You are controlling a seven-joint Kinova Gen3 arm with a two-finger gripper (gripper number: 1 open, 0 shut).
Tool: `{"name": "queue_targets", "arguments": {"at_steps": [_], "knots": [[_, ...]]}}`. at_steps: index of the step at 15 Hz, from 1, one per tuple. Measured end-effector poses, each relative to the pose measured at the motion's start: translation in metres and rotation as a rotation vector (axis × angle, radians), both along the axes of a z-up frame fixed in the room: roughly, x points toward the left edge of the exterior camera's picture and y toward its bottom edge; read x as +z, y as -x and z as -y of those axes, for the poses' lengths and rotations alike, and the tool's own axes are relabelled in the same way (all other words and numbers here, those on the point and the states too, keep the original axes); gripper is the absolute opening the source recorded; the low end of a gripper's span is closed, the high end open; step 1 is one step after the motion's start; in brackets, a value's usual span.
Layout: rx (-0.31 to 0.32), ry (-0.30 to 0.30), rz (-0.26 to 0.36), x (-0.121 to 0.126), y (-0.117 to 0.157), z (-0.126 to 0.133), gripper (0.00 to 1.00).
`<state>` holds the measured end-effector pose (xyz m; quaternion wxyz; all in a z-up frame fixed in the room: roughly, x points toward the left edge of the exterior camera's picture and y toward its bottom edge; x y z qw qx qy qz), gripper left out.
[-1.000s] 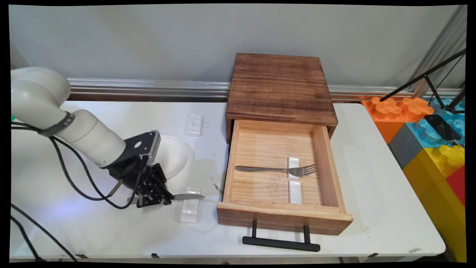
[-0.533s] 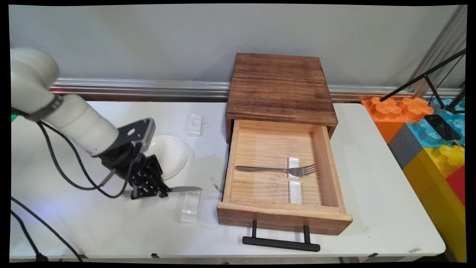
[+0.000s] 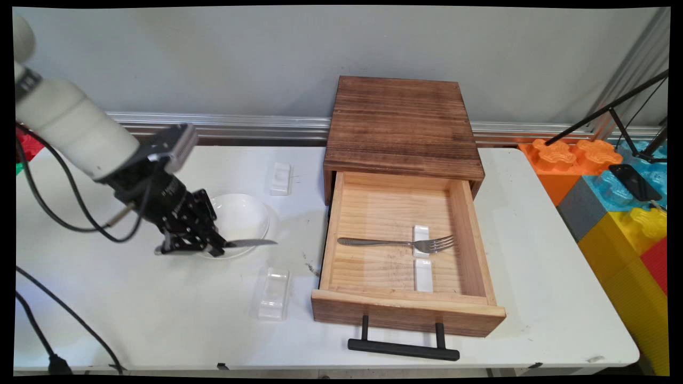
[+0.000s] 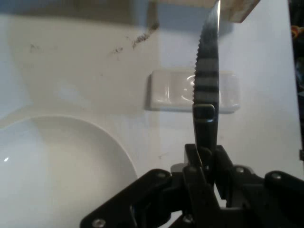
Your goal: Place the picked object into the drawer
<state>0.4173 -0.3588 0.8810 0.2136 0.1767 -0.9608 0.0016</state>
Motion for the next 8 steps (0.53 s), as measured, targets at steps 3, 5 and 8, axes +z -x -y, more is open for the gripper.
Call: {"name": "queue_targets", "arguments": {"at_steps": [3, 5, 8], "knots": [[0.004, 0.007, -0.001, 0.026, -0.005, 0.004, 0.00], [0.010, 0.012, -0.005, 0.047, -0.007, 0.008, 0.00], [0.025, 0.026, -0.009, 0.075, -0.004, 0.015, 0.00]]}}
